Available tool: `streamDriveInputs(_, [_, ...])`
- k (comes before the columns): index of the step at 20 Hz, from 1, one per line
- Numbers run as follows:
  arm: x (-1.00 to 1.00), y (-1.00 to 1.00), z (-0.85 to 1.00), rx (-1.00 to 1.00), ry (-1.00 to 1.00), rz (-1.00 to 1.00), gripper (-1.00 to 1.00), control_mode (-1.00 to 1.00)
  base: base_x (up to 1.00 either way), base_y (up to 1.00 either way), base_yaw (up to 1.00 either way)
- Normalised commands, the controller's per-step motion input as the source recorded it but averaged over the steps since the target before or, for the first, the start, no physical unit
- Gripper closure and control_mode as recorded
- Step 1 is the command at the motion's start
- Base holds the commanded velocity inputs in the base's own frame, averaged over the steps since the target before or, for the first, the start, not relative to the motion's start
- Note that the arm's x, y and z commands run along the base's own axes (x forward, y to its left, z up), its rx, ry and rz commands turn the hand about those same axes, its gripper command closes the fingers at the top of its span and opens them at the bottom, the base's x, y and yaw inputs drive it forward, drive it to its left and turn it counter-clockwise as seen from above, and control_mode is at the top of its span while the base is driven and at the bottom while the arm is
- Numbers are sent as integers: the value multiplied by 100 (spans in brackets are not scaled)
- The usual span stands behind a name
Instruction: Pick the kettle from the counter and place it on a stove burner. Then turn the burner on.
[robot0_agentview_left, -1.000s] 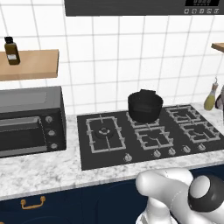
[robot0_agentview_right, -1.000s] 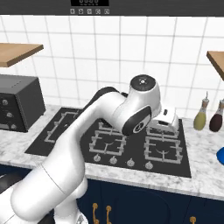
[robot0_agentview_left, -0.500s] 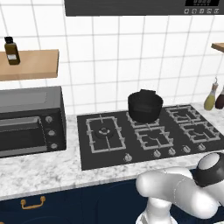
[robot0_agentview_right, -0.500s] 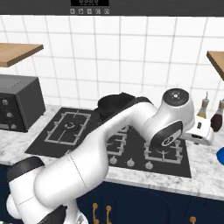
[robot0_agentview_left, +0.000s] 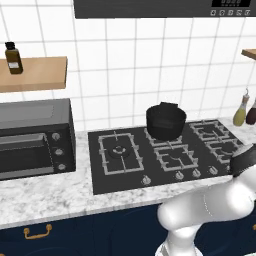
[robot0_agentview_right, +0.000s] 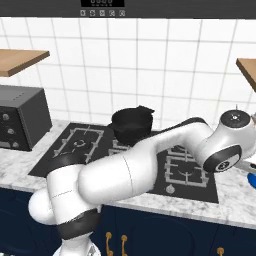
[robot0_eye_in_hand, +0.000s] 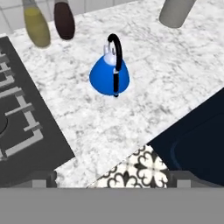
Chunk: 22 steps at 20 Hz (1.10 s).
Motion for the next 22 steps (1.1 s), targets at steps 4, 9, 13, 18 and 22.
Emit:
streamDriveInputs(4, [25, -57, -19, 10, 4, -3, -100, -100, 0, 0, 0])
streamDriveInputs(9, [6, 0, -9, 2, 7, 0, -100, -100, 0, 0, 0])
streamDriveInputs(13, [11, 0, -30, 0, 0, 0, -100, -100, 0, 0, 0])
streamDriveInputs(18, [28, 0, -65, -1, -2, 0, -100, -100, 0, 0, 0])
streamDriveInputs(22, [47, -14, -38, 0, -6, 0, -100, -100, 0, 0, 0])
